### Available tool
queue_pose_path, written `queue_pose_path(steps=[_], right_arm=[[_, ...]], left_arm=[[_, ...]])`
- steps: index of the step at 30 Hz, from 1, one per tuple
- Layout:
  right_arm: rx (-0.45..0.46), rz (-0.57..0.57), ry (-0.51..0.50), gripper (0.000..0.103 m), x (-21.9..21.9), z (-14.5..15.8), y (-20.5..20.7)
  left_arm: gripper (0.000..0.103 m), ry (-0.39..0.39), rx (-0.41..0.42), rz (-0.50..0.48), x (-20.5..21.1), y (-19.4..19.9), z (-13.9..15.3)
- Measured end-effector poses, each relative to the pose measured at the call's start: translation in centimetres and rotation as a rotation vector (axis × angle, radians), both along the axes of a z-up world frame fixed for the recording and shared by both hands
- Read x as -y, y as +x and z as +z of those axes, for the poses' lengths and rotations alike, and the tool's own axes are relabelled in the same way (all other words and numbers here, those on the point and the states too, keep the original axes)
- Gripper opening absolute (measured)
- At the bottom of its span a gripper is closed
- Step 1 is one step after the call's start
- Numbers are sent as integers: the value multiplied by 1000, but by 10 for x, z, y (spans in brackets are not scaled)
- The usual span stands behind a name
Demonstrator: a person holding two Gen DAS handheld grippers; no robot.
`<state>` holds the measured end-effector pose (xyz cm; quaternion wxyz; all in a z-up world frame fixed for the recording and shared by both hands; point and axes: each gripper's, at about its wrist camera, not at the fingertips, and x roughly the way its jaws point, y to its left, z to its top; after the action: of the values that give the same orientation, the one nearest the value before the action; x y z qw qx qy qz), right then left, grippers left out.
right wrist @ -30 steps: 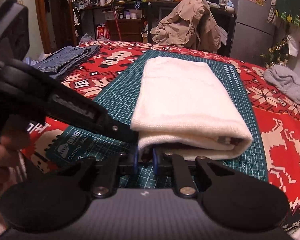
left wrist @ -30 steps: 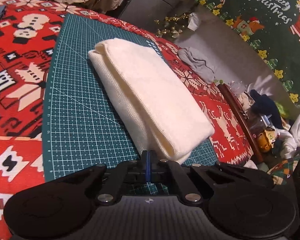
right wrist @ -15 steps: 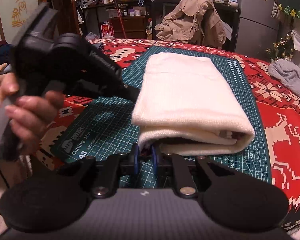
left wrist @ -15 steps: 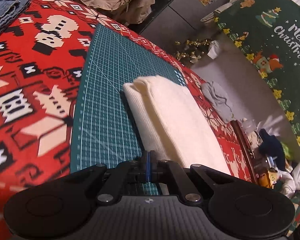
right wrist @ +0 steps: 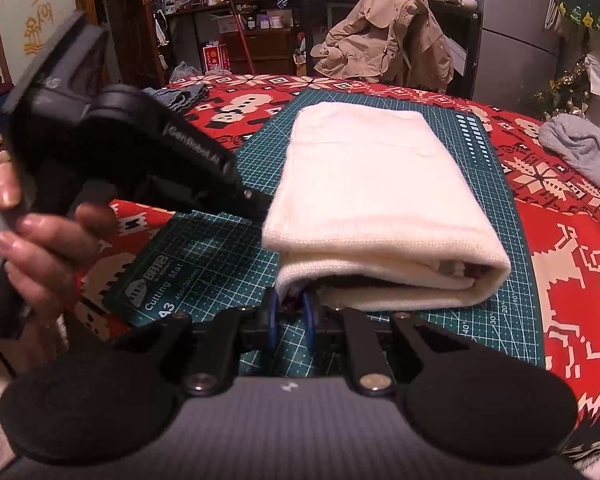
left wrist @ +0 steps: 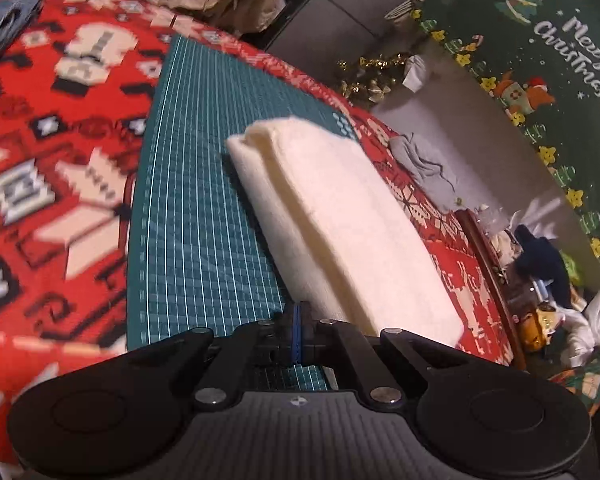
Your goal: Fold clothes
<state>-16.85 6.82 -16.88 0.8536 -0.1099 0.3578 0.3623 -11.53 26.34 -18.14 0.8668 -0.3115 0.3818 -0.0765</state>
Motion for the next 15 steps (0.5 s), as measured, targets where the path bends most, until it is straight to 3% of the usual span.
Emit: queue_pose_path(steps=[6, 15], right_arm=[[-12, 3, 10, 14, 2, 0, 3], [-40, 4, 18, 12, 1, -3, 6]], left_arm=[[0, -36, 2, 60, -30, 36, -5], [0, 16, -14, 34, -48, 94, -2]])
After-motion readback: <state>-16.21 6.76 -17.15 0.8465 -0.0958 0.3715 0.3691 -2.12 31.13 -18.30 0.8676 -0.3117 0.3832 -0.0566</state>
